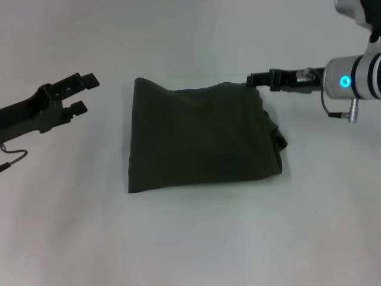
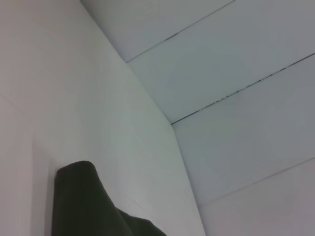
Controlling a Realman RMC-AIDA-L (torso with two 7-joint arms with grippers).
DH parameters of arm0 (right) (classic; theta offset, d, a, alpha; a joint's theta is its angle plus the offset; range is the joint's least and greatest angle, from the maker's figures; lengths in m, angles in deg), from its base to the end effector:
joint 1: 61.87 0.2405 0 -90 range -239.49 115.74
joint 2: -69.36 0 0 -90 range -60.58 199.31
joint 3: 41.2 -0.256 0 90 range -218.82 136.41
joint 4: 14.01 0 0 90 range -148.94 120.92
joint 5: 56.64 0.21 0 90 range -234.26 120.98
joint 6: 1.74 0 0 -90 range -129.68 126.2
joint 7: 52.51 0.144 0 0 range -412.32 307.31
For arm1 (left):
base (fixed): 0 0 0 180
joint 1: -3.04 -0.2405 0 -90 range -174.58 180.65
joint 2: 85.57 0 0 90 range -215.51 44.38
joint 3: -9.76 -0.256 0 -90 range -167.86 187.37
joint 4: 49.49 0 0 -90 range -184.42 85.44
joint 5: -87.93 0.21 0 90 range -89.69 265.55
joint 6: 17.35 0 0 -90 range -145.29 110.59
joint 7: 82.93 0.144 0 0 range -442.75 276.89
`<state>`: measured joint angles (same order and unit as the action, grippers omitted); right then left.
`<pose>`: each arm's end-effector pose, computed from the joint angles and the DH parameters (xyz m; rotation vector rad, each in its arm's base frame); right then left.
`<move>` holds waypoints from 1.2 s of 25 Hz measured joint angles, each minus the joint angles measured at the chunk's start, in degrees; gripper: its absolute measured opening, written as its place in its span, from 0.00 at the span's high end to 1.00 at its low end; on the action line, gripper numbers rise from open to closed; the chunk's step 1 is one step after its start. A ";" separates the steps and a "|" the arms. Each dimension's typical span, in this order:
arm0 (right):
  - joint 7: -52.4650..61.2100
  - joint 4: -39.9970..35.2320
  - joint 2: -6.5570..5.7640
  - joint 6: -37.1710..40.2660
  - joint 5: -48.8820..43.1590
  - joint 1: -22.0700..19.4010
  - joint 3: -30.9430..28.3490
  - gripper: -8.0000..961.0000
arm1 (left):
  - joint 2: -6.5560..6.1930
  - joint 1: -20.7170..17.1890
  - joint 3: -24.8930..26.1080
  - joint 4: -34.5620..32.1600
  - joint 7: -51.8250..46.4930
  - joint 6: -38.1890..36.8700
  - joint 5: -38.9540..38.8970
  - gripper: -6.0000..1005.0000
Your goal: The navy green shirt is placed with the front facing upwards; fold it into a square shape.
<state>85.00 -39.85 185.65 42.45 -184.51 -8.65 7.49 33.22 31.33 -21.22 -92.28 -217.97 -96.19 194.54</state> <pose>0.2109 0.4712 -0.0150 -2.0673 1.4322 0.4079 -0.2847 0.3622 0.0580 -1.8911 -1.7926 -1.1447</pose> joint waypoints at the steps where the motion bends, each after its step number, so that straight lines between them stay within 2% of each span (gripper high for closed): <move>1: 0.00 0.00 0.00 0.00 0.00 0.00 0.00 0.27 | 0.00 0.00 0.27 0.00 0.00 0.01 -0.10 0.07; 7: 1.43 4.40 0.58 -4.13 -1.30 1.84 0.21 0.27 | 0.15 0.02 0.75 -0.01 0.12 0.00 -0.58 0.07; 15: 1.22 7.24 2.20 -7.98 -1.33 4.19 1.74 0.27 | 0.21 0.23 0.81 -0.01 0.13 0.00 -0.87 0.07; 30: -2.55 6.87 3.29 -8.31 0.66 5.44 2.27 0.27 | 0.18 0.07 0.83 -0.01 0.51 0.69 -1.42 0.07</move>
<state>82.45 -32.98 188.94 34.13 -183.85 -3.20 9.77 33.40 31.40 -20.39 -92.29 -217.46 -95.50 193.12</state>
